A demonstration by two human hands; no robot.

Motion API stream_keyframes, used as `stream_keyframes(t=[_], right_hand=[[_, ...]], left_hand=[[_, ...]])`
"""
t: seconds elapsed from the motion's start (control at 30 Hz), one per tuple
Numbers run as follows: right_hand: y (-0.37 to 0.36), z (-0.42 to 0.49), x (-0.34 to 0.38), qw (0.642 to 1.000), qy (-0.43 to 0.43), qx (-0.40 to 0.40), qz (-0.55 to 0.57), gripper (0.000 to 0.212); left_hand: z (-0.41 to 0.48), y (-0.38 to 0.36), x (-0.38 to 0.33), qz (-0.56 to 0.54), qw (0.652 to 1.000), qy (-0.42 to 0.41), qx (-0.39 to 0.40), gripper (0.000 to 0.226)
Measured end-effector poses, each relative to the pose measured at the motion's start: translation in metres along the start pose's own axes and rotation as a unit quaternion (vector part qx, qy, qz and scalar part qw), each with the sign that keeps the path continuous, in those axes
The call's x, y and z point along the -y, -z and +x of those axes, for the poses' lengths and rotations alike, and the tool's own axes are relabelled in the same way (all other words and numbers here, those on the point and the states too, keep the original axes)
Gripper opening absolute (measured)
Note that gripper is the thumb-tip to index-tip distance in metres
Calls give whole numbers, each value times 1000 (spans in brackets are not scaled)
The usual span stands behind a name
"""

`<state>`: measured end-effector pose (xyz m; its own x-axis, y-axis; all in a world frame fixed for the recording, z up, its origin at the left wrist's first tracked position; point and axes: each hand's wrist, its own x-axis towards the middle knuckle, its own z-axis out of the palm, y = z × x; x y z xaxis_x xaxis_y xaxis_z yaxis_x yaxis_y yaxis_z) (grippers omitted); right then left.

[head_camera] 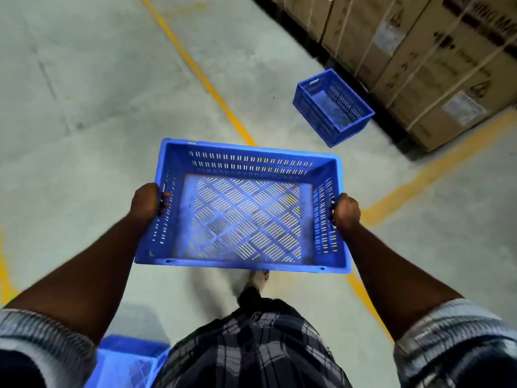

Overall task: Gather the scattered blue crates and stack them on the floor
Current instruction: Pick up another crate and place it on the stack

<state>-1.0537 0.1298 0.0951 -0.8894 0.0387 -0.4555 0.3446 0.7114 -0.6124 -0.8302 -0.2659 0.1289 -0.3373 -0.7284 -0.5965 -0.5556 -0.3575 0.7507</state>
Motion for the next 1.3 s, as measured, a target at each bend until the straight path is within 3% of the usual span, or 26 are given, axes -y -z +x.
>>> stream_keyframes(t=[0.1,0.2,0.23,0.33,0.43,0.7,0.77,0.9,1.2,1.3], right_hand=[[4,56,25,997,36,-13,-65,24],[-1,123,19,995,4,-8,-100,16],[0,142,18,996,-13,-8,-84,18],[0,198,16,995,-84,-38,26,35],[-7,237,14,990,-108,-78,49,50],[-1,291,108,974,-156,-128,105,44],[-5,320,116,972,-174,-117,101,36],[27,316,222,976,-170,-100,94,12],[39,392,265,956,-205,-142,152,28],[40,436,258,949,-220,-168,151,43]], left_hand=[[32,-37,-52,36,999,-31,21,17],[62,-68,-88,115,990,-76,39,15],[76,-75,-96,155,982,-98,47,10],[107,-103,-124,320,931,-169,48,30],[127,-139,-158,395,891,-219,38,31],[250,-237,-259,425,858,-275,87,28],[277,-259,-287,430,850,-288,96,30],[323,-314,-354,432,830,-327,131,34],[392,-423,-446,443,790,-376,194,42],[412,-467,-467,461,778,-378,198,41]])
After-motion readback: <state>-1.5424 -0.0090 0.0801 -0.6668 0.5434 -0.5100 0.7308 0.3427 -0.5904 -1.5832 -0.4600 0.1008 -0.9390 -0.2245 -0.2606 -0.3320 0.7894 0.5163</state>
